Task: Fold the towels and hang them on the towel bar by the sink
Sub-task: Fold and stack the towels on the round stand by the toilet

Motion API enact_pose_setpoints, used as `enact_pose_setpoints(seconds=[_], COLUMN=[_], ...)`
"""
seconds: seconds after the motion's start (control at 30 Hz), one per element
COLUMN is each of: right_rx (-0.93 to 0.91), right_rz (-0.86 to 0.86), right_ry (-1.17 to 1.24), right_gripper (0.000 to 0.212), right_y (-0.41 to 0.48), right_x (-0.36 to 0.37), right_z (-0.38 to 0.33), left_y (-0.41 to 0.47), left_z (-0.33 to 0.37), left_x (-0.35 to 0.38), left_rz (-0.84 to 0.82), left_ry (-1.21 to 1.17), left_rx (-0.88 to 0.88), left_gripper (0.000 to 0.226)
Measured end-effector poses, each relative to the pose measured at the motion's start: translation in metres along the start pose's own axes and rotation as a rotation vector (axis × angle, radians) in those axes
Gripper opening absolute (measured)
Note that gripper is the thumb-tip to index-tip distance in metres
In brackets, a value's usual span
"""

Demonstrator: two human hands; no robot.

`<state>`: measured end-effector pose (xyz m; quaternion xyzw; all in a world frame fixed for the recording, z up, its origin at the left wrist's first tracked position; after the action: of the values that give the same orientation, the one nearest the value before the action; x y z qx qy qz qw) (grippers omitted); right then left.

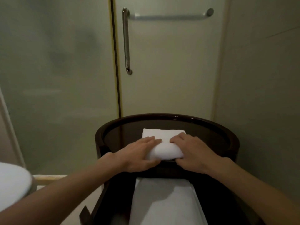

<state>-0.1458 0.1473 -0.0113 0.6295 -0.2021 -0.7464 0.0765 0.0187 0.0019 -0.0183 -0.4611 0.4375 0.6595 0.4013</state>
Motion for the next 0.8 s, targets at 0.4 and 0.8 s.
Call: enact_pose_setpoints(seconds=[0.4,0.8], right_rx=[0.023,-0.056], right_rz=[-0.169,0.090], right_ry=[0.038,0.123], right_gripper=[0.065,0.063], right_y=[0.022,-0.007], right_x=[0.015,-0.002], right_z=[0.020,0.002], left_y=[0.033,0.011], left_z=[-0.001,0.017], left_x=[0.000,-0.009], left_rz=[-0.070,0.070], left_ry=[-0.026,-0.041], left_rx=[-0.074,-0.023], left_gripper=[0.060,0.063])
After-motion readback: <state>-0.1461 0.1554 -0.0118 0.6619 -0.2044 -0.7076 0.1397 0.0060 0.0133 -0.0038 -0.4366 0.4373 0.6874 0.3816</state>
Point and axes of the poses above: each hand's wrist, its own y-axis towards the middle knuckle, its own x-axis out of the palm, z = x × y, the point moved 1 cm from there along y, towards the middle knuckle, and after that the axes turned 6 degrees about -y, right-handed, at the moved point
